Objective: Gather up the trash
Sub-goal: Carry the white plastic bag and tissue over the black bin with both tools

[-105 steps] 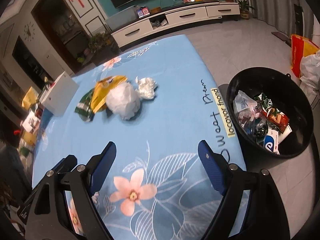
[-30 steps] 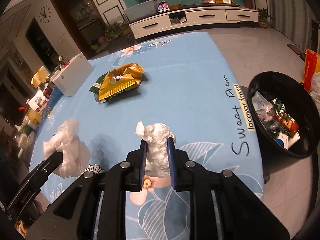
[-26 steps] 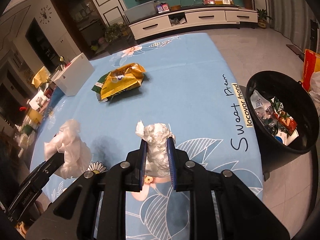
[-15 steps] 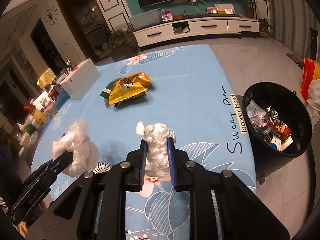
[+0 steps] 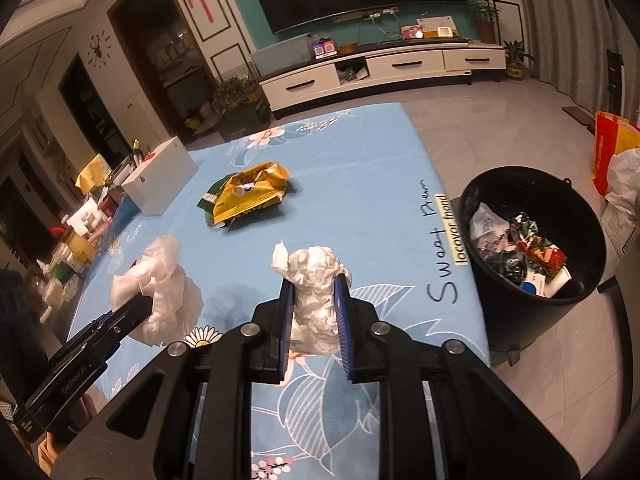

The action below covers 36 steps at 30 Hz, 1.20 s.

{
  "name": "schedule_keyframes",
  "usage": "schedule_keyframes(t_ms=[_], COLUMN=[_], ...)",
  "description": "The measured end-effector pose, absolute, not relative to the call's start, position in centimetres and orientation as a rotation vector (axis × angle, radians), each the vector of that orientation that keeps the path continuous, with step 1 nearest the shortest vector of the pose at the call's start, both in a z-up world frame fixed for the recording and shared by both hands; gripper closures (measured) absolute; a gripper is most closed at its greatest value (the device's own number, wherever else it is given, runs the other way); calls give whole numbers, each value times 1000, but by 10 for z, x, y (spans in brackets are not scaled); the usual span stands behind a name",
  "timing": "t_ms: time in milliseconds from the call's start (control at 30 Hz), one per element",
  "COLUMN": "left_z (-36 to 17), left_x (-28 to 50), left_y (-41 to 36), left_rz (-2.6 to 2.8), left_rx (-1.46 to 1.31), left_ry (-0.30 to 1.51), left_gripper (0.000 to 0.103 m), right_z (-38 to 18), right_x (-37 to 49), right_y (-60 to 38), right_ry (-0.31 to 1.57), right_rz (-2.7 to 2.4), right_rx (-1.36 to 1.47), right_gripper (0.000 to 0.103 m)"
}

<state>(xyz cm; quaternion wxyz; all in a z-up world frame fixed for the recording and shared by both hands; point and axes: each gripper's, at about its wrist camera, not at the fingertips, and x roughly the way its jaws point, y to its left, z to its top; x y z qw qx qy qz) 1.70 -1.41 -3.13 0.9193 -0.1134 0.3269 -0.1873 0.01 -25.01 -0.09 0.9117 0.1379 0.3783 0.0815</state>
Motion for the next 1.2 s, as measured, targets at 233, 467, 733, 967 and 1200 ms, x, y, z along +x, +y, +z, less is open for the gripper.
schedule_keyframes(t_ms=[233, 467, 733, 967, 1200], left_z=[-24, -20, -24, -21, -21], left_x=[23, 31, 49, 67, 83], left_y=[-35, -61, -98, -139, -191], left_rz=[-396, -428, -506, -604, -682], left_rx=[-199, -146, -123, -114, -70], left_ry=[665, 667, 719, 756, 776], left_gripper=[80, 80, 80, 80, 80], right_z=[3, -4, -15, -25, -40], right_x=[-5, -6, -8, -14, -15], right_y=[-278, -306, -346, -388, -426], right_ry=[739, 719, 698, 667, 644], right_rz=[135, 109, 62, 8, -44], right_rx=[325, 379, 464, 544, 622], right_gripper=[82, 82, 82, 82, 82])
